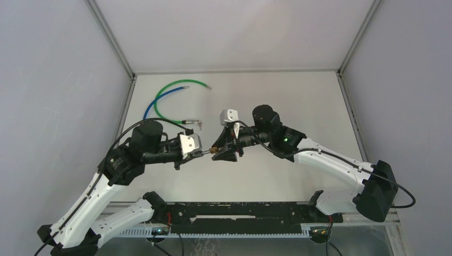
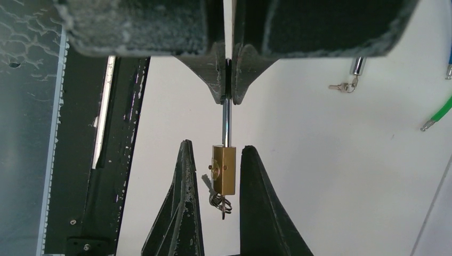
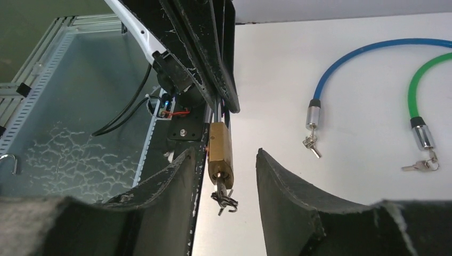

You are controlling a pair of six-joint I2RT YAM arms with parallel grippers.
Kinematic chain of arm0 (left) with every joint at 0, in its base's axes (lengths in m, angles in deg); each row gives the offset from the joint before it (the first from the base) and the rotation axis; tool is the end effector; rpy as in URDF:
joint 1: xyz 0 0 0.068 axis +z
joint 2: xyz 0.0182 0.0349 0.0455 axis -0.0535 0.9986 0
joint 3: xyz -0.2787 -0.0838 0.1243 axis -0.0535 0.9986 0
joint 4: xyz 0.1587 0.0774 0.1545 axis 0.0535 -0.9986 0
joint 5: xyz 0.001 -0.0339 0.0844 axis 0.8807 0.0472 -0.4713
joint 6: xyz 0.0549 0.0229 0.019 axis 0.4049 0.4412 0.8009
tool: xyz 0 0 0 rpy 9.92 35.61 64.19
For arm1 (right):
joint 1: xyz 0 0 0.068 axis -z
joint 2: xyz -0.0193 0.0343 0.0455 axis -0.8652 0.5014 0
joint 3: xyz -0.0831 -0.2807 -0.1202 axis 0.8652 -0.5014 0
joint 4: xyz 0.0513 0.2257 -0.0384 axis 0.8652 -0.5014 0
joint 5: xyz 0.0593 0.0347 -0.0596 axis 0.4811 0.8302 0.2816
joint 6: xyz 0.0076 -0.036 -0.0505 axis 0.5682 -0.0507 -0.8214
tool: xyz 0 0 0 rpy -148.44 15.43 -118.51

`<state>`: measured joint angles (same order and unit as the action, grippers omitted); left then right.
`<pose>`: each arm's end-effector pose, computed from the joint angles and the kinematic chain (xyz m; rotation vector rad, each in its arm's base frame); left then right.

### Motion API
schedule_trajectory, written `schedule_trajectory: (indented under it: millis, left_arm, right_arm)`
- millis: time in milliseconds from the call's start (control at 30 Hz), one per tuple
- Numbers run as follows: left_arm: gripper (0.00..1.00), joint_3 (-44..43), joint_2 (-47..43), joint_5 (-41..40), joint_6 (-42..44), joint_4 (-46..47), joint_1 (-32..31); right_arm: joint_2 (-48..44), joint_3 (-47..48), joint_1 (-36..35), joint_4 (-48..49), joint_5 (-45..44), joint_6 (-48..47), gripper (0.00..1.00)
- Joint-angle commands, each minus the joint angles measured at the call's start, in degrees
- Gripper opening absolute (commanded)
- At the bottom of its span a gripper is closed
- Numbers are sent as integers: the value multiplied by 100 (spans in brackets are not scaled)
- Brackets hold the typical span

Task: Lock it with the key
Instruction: Lock the lock.

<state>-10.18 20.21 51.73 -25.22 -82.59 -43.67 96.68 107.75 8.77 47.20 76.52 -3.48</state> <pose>0.0503 -0.0715 0.3922 1.3901 1.5839 -0.6433 0.1378 0.2249 0.3864 -1.4016 1.3592 1.2690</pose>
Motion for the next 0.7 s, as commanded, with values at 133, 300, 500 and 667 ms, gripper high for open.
schedule_trajectory:
  millis: [133,300,500,667]
  left_arm:
    - [0,-48,-48,-45,163,113,-47]
    - [0,-34,-33,-34,203,128,-60]
    - [0,4,-27,-39,314,83,-69]
    - [0,19,-8,-11,393,13,-81]
  right_arm:
    - [-212,361,-46,-161,-32,-237,45]
    - [-221,359,-46,-194,41,-221,37]
    - [-312,356,-51,-254,67,-246,27]
    - [-370,363,-49,-280,-52,-248,41]
